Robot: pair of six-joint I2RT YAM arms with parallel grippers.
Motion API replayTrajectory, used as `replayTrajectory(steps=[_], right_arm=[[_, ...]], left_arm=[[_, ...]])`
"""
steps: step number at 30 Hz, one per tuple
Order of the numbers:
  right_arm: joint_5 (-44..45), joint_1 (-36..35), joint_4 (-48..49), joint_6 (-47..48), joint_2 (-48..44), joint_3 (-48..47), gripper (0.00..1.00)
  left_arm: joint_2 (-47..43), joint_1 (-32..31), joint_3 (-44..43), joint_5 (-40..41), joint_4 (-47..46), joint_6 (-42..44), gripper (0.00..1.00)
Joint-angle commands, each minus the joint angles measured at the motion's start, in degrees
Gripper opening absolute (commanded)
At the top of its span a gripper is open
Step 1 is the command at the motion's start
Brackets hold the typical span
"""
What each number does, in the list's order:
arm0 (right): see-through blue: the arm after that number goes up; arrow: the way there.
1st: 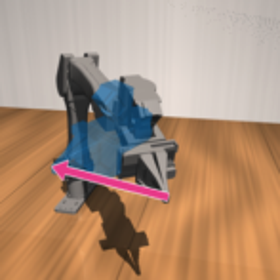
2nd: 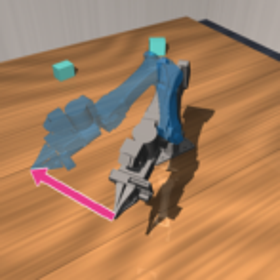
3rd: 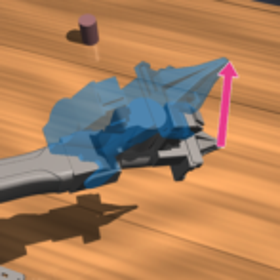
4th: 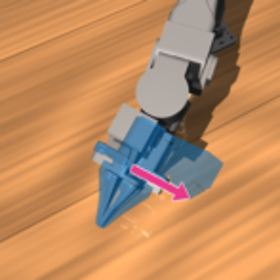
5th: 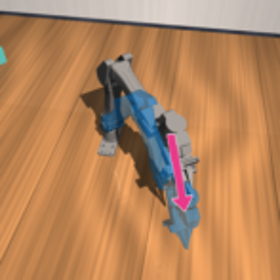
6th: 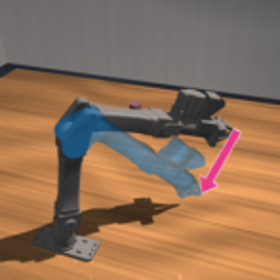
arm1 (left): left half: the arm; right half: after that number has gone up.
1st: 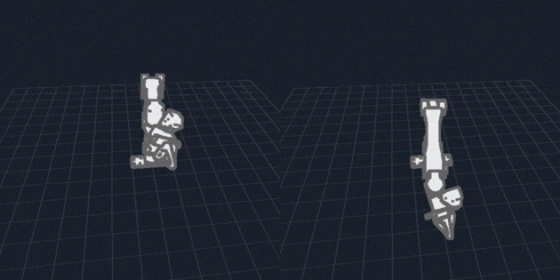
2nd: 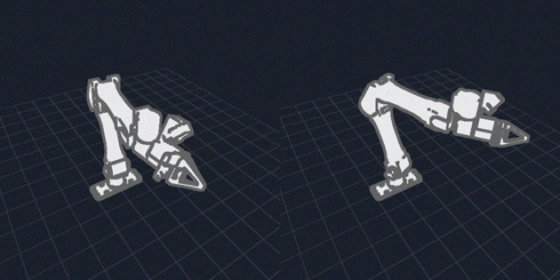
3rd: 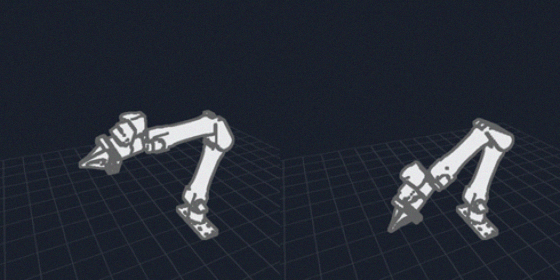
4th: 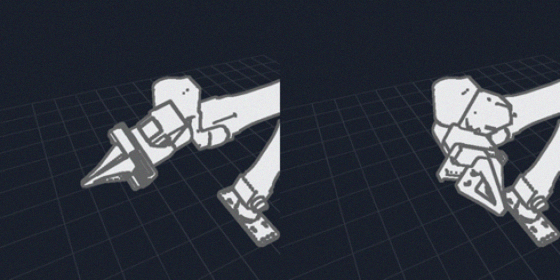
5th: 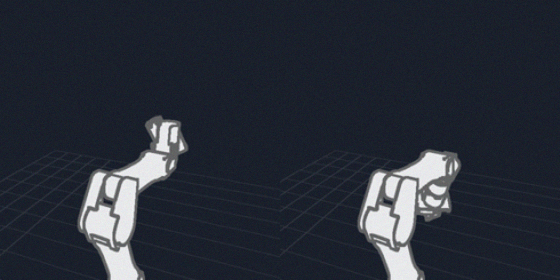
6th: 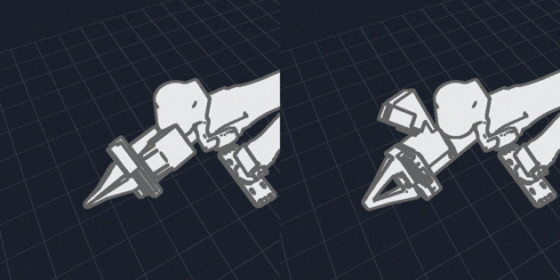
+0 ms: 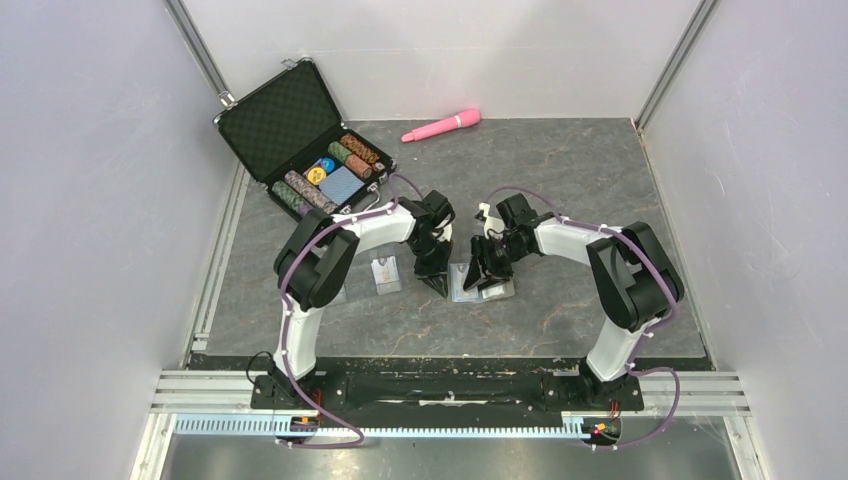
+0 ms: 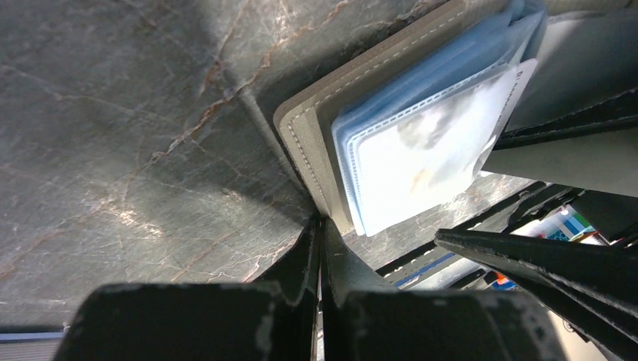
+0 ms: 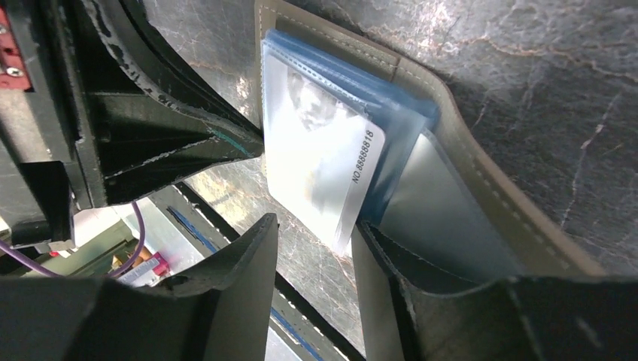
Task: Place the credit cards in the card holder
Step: Insert the credit card into the card holder.
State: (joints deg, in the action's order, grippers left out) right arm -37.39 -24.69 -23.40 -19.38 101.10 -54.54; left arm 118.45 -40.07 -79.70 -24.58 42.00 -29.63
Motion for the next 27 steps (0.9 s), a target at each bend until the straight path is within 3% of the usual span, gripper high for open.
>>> replayTrajectory(steps=[1, 7, 11, 14, 19, 22, 27], right_arm=[[-0.11, -1.16, 1.73, -0.3, 1.2, -0.91, 0.38], [-0.96, -1.48, 3.01, -1.23, 0.79, -0.48, 0.17], [1.1, -1.5, 1.01, -0.28, 0.05, -0.93, 0.14], [4.45, -1.5, -2.74, 1.9, -0.95, -2.28, 0.35], [5.08, -1.5, -4.29, 3.26, -4.02, -3.24, 0.59], [4.61, -1.49, -4.55, 3.16, -5.77, -3.91, 0.65], [5.36, -1.09, -6.45, 3.77, -6.71, -5.55, 0.62]], left_arm=[[4.08, -0.57, -0.88, 6.23, -4.91, 4.14, 0.02], [4.01, -0.54, -1.99, 6.78, -3.89, 4.63, 0.04], [2.95, -0.53, -2.64, 10.12, -1.18, 5.75, 0.21], [0.69, -0.53, -2.74, 12.84, 0.48, 6.4, 0.37], [-3.35, -0.44, -3.01, 13.35, 1.33, 6.59, 0.52], [-5.33, -0.29, -2.51, 10.54, 0.28, 6.07, 0.57], [-7.61, 0.71, -0.41, 4.85, -4.27, 3.3, 0.6]])
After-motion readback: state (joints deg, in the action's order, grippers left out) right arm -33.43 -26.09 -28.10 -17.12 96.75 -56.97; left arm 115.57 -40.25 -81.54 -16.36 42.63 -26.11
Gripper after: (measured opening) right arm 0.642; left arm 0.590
